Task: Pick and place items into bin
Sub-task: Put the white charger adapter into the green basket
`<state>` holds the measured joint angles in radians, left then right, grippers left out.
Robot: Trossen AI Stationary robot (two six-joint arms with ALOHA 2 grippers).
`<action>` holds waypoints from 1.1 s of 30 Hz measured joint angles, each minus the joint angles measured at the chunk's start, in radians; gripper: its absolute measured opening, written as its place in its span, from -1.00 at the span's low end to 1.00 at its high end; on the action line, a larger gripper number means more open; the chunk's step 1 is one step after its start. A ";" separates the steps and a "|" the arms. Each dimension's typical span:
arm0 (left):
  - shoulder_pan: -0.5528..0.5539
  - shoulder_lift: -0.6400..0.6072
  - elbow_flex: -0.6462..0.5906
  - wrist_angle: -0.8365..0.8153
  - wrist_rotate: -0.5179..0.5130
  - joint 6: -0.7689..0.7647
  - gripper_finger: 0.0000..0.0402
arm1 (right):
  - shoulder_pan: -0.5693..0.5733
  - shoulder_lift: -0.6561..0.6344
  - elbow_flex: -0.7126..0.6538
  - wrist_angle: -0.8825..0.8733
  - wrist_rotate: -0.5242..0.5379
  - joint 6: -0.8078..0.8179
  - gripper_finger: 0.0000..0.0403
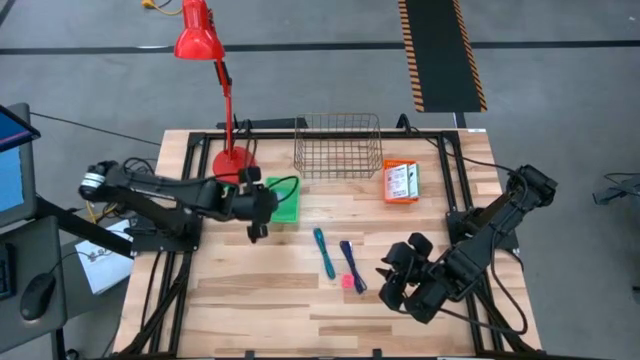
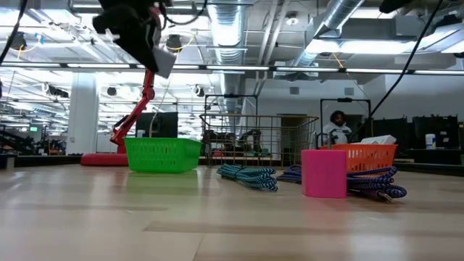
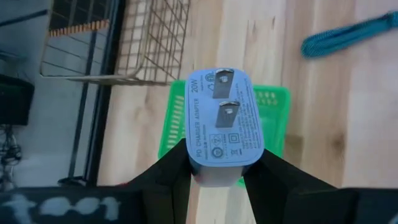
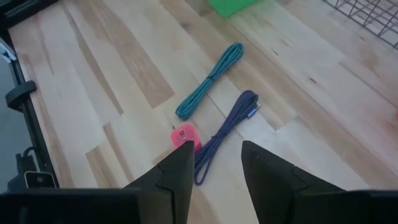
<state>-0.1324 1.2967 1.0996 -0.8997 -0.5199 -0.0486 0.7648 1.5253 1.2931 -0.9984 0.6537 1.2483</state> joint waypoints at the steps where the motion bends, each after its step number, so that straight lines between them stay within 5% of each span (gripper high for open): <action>1: 0.013 0.010 -0.002 0.001 0.008 0.012 -0.47 | -0.002 0.000 0.000 0.006 0.000 0.000 -0.37; 13: 0.128 0.099 -0.051 0.000 0.110 0.114 -0.41 | -0.002 0.000 0.000 0.037 -0.001 0.008 -0.36; 33: 0.169 0.098 -0.051 0.072 0.194 0.210 -0.36 | -0.002 0.000 0.000 0.043 -0.001 0.008 -0.20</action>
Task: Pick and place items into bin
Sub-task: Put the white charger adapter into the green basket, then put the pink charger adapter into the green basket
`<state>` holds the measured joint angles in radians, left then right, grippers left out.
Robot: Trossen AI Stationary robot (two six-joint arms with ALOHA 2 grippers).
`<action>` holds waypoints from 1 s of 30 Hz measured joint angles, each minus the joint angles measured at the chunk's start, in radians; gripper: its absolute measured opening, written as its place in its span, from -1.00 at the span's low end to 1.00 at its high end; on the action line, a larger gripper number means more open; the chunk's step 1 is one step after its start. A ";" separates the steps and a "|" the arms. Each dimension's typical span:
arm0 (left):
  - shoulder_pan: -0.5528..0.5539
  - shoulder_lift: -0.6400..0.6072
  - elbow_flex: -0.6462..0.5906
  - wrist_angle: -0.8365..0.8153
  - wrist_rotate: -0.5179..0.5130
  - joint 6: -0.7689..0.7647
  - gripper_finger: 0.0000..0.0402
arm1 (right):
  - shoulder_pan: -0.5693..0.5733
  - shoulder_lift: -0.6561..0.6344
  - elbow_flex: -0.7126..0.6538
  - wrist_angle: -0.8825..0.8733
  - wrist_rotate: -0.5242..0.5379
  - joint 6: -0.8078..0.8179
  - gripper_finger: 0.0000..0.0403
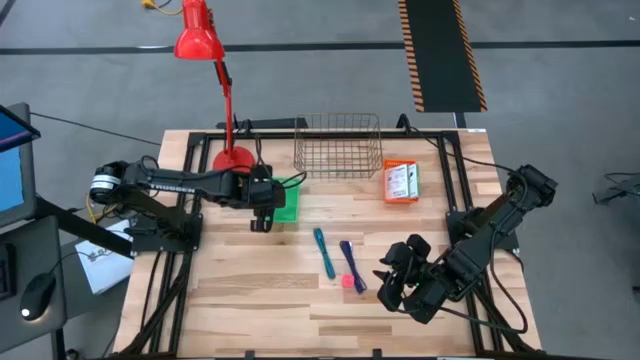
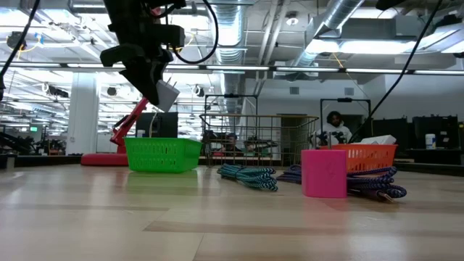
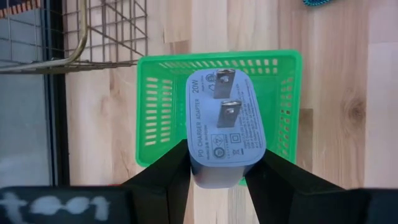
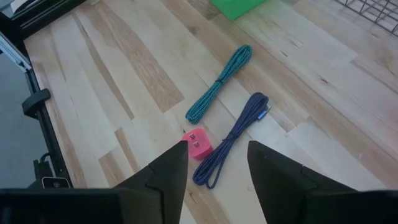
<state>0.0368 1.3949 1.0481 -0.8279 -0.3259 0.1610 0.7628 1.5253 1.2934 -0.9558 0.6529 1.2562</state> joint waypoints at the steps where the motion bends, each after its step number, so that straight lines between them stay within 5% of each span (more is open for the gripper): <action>1: 0.000 0.000 0.000 0.000 0.000 0.007 -0.36 | 0.000 0.000 0.000 0.000 0.000 0.000 -0.18; 9: 0.000 0.000 0.000 0.000 0.000 0.036 -0.33 | 0.000 0.000 0.000 0.003 0.000 0.001 -0.05; 21: 0.000 -0.001 0.000 0.016 -0.054 0.062 0.14 | 0.000 0.000 0.000 0.023 0.000 0.001 0.01; 30: -0.083 -0.001 0.000 0.158 0.081 0.086 0.17 | 0.000 0.000 0.000 0.023 0.000 0.001 -0.06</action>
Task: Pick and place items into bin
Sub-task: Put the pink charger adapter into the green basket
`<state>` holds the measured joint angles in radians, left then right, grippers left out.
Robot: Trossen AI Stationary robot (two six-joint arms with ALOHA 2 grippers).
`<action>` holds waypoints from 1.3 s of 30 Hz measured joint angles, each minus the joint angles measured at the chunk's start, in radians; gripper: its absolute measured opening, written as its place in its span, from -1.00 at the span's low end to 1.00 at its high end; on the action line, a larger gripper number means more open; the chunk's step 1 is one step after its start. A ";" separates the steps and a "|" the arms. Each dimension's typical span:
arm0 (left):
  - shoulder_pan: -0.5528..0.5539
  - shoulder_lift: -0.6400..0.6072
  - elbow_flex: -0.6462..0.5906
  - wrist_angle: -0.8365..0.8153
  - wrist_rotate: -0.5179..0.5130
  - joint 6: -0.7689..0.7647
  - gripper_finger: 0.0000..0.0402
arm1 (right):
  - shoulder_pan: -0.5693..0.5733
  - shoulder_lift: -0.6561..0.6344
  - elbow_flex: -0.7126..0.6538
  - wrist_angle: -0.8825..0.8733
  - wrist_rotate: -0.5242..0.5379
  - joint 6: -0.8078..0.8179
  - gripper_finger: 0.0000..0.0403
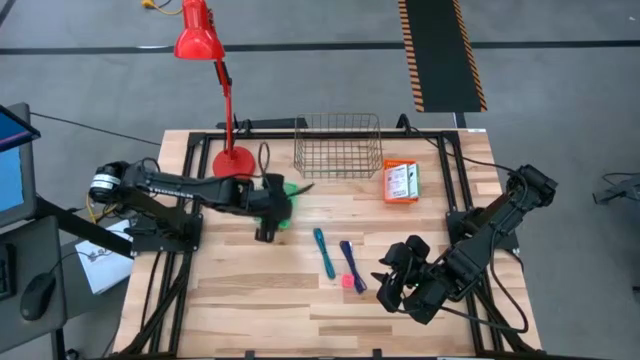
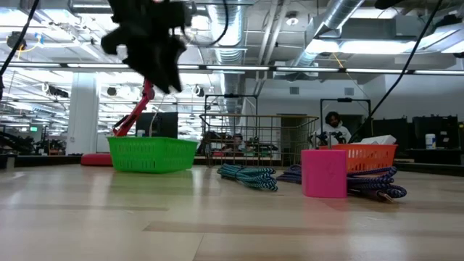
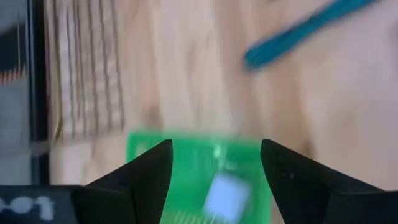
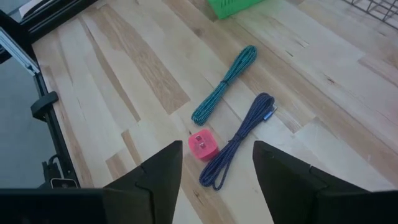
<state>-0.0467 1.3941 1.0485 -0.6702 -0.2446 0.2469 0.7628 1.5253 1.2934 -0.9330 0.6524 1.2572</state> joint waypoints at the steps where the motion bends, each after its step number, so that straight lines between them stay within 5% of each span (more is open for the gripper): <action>1: -0.017 0.000 0.000 0.039 0.011 -0.008 0.17 | 0.000 0.000 0.000 0.000 -0.001 0.000 -0.07; 7: -0.123 0.060 0.012 0.240 0.071 -0.106 0.17 | -0.005 0.000 0.000 -0.007 -0.051 0.000 -0.14; 23: -0.244 0.505 0.365 0.220 0.172 -0.205 0.17 | -0.031 0.000 0.000 -0.093 -0.180 -0.061 -0.31; 39: -0.280 0.687 0.549 0.228 0.221 -0.232 0.17 | -0.030 0.000 0.000 -0.190 -0.292 -0.064 -0.08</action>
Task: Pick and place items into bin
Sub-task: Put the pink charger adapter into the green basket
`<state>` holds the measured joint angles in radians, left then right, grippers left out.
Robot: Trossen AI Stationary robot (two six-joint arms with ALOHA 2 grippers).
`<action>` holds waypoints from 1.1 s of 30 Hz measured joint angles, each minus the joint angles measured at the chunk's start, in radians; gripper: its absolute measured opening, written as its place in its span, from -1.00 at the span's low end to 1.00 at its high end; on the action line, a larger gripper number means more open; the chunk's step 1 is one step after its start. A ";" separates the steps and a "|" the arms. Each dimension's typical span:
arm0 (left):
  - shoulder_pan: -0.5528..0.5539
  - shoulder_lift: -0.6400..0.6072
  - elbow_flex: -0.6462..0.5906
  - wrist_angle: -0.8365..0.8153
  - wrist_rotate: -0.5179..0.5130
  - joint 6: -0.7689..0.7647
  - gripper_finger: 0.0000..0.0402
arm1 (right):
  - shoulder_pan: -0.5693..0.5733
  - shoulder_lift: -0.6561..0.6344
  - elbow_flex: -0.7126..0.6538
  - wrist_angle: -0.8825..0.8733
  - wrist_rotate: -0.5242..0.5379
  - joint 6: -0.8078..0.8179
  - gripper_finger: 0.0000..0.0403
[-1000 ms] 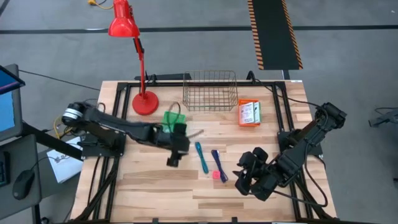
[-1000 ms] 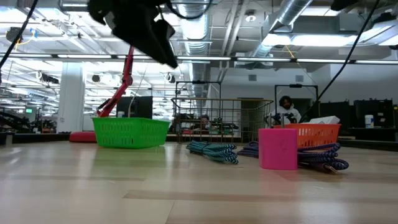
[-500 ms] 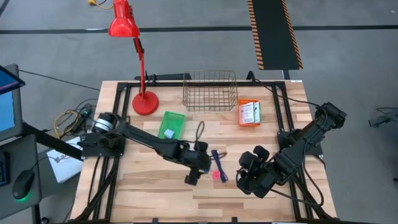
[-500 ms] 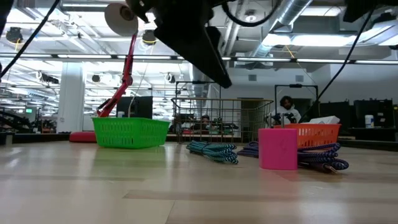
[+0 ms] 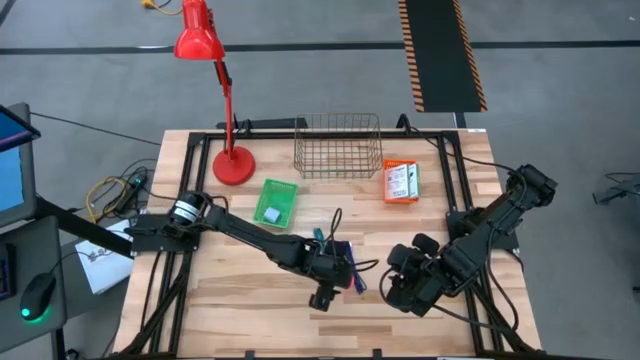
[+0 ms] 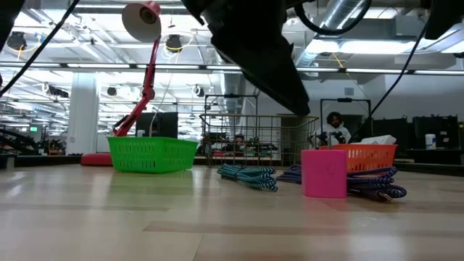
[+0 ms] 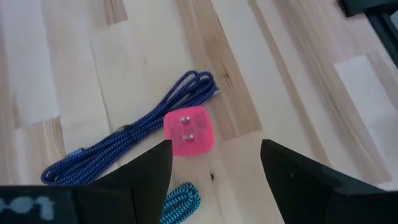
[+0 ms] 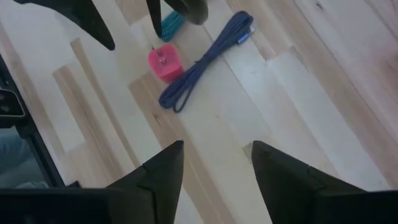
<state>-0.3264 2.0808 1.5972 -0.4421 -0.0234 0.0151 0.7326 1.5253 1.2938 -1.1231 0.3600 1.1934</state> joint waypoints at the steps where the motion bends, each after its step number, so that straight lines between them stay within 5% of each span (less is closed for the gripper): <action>1: 0.000 0.000 0.000 0.006 -0.002 0.000 0.17 | 0.000 0.000 0.000 -0.002 0.000 -0.001 -0.07; 33: 0.013 0.113 0.000 0.124 -0.038 -0.008 0.17 | 0.007 -0.068 0.000 -0.017 0.035 -0.053 0.04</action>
<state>-0.3130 2.1933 1.5974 -0.3183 -0.0619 0.0067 0.7399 1.4574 1.2934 -1.1397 0.3946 1.1408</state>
